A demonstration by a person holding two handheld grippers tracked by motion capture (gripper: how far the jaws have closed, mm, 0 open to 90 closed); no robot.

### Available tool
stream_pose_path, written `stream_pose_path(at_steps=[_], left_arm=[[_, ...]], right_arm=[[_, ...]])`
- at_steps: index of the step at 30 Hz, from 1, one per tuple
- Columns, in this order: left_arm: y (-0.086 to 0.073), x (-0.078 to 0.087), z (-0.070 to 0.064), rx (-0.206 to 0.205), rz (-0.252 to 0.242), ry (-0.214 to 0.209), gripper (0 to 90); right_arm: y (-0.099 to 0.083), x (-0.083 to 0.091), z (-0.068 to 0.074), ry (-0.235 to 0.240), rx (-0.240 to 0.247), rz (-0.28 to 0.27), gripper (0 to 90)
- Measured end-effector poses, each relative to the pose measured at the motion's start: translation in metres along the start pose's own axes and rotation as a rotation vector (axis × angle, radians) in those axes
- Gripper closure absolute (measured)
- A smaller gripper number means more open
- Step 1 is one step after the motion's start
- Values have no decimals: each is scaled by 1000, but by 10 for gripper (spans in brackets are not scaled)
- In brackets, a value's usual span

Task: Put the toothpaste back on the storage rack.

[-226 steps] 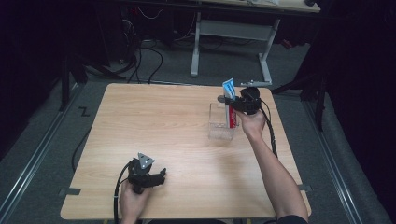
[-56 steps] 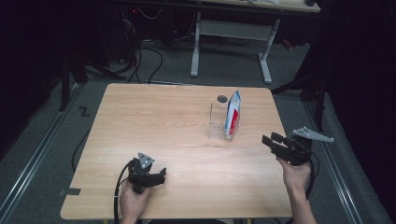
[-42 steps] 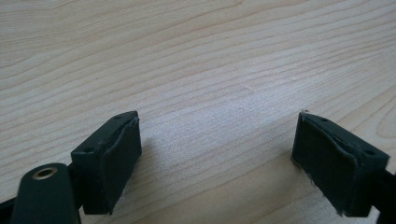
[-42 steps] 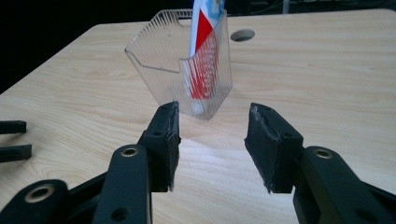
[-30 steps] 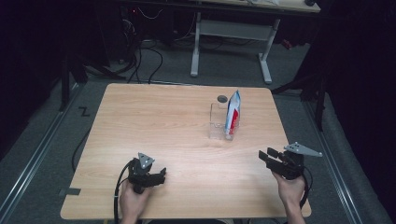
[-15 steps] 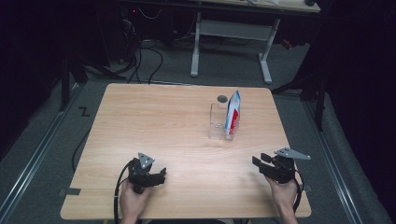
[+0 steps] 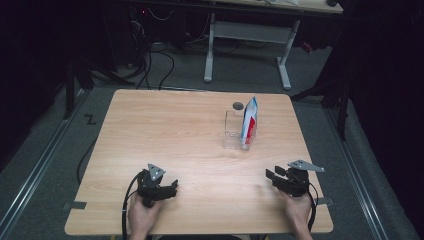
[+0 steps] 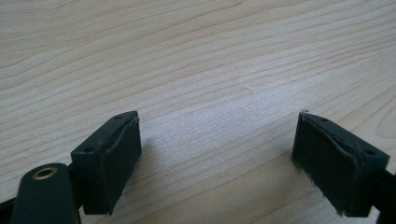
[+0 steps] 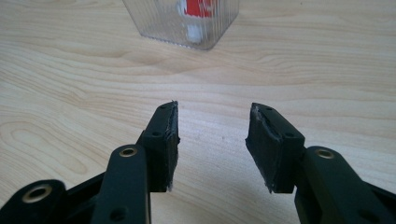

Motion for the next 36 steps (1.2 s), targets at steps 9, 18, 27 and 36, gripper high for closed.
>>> stream_pose_path(at_steps=[9, 18, 27, 36], left_arm=[[0, 0, 0, 0, 1, 0, 159], [0, 0, 0, 0, 0, 0, 159], [0, 0, 0, 0, 1, 0, 159], [0, 0, 0, 0, 0, 0, 159]], right_arm=[[-7, -10, -4, -21, 7, 23, 526], [-14, -19, -5, -38, 8, 31, 499], [-21, -27, 0, -54, 36, 47, 476], [-21, -31, 3, -65, 58, 44, 462]])
Point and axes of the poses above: each handheld gripper's, and its own axes: x roughly backward along the jaws, y roughly out of its top, z roughly to its left, the point moved 9 cm from there along -x, roughly forward along the jaws, and after that the axes turned 3 degrees about -x, right-handed, at the moved point
